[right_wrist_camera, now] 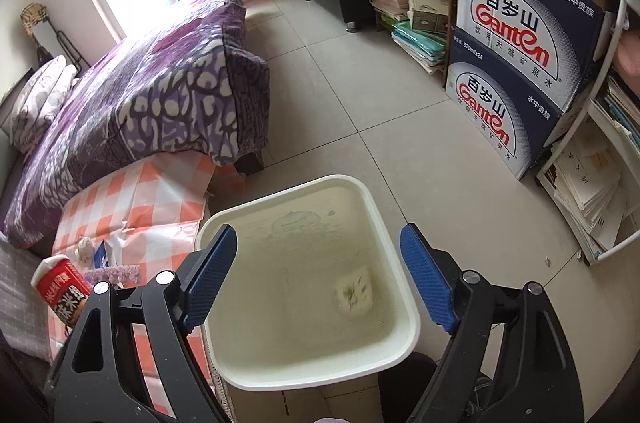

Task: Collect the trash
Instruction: 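Carry the cup over the bin and open the right tool while the left tool carries the bag, then lower the red bag into the white bin and open the left tool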

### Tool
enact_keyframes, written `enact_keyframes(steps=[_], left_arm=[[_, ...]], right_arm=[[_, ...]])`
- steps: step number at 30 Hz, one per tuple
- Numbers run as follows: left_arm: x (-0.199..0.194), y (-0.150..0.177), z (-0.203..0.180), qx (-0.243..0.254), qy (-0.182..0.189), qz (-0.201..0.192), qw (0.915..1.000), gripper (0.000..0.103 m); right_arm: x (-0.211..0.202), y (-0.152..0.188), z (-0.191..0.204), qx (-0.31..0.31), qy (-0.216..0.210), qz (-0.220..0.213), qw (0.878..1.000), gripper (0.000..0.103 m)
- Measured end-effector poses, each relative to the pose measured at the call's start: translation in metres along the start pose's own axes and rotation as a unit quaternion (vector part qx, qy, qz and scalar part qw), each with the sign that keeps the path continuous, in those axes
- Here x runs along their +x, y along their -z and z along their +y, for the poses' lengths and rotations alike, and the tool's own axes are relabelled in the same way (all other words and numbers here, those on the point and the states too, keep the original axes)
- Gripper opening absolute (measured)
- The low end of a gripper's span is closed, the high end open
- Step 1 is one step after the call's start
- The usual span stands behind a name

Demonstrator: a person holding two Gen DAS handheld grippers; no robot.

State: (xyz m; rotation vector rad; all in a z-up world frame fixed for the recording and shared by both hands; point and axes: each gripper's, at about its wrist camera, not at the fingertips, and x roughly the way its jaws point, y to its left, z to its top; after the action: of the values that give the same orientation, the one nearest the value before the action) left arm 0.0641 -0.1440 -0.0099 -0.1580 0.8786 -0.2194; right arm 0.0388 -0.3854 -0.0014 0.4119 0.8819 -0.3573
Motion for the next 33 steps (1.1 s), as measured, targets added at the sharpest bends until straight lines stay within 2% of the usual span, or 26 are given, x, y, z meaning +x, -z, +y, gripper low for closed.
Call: enact_keyframes(steps=[11, 23, 25, 26, 28, 33], left_arm=[[0.03, 0.002, -0.069, 0.067, 0.044, 0.028, 0.9964, 0.05], [0.052, 0.012, -0.12, 0.119, 0.09, 0.043, 0.988, 0.052], [0.053, 0.012, -0.123, 0.121, 0.096, 0.044, 0.987, 0.057], [0.054, 0.012, -0.124, 0.121, 0.098, 0.045, 0.9867, 0.064], [0.054, 0.011, -0.124, 0.117, 0.1, 0.045, 0.987, 0.07], [0.052, 0.008, -0.118, 0.107, 0.097, 0.045, 0.9885, 0.074]], right_arm=[[-0.011, -0.023, -0.048, 0.081, -0.005, -0.013, 0.997, 0.084], [-0.008, -0.029, -0.097, 0.145, 0.039, -0.021, 0.988, 0.088], [-0.007, -0.029, -0.099, 0.145, 0.046, -0.023, 0.988, 0.088], [-0.007, -0.029, -0.099, 0.144, 0.047, -0.023, 0.988, 0.088], [-0.008, -0.029, -0.099, 0.142, 0.05, -0.025, 0.988, 0.088], [-0.009, -0.028, -0.093, 0.135, 0.052, -0.028, 0.989, 0.089]])
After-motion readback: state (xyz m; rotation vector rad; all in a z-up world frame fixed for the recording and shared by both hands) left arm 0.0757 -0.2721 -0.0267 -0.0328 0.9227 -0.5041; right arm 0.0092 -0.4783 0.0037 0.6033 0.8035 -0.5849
